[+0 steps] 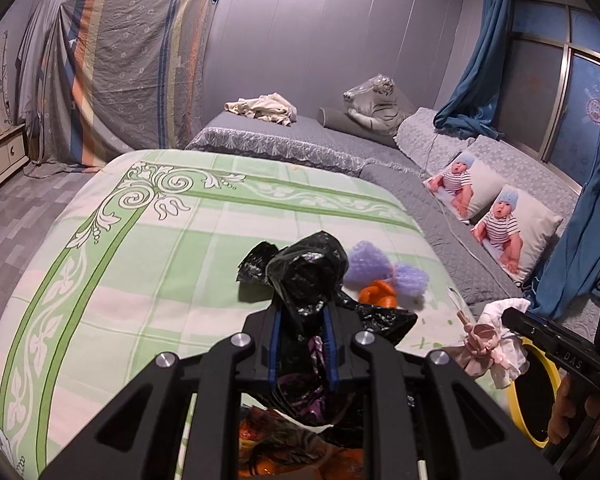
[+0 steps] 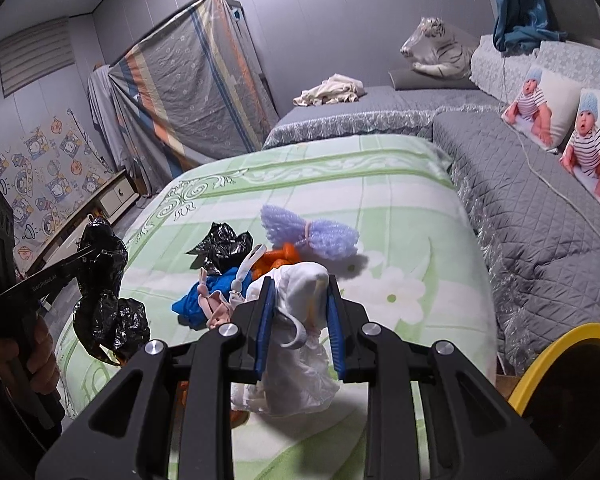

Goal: Collect trash
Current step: 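Grasp the black plastic bag with the left tool while the right tool grasps the white cloth, then carry the black bag and white cloth over the yellow-rimmed bin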

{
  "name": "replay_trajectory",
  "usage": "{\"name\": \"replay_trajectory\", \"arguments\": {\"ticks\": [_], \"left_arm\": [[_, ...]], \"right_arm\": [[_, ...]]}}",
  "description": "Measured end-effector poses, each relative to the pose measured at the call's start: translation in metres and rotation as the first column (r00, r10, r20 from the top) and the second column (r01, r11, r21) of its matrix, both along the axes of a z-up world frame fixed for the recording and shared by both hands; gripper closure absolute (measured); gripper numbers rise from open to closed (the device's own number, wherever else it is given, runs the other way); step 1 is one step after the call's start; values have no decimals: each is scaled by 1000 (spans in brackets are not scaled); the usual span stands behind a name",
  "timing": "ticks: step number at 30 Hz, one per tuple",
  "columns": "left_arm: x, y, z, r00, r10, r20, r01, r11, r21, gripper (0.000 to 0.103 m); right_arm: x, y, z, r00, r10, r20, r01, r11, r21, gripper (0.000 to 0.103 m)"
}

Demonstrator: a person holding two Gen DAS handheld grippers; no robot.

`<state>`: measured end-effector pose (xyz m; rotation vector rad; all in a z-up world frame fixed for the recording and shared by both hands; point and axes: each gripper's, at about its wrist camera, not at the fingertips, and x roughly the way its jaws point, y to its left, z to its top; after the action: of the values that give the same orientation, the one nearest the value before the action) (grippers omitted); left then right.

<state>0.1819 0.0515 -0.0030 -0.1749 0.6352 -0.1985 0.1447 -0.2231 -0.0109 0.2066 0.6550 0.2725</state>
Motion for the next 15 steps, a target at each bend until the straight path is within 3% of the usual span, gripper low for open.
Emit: {"name": "replay_trajectory", "arguments": {"ticks": [15], "left_arm": [[-18,-21,17,999,-42,34,41,999,5,87]], "right_arm": [[-28,-17,14,999,-38,33,38,999,3,80]]}}
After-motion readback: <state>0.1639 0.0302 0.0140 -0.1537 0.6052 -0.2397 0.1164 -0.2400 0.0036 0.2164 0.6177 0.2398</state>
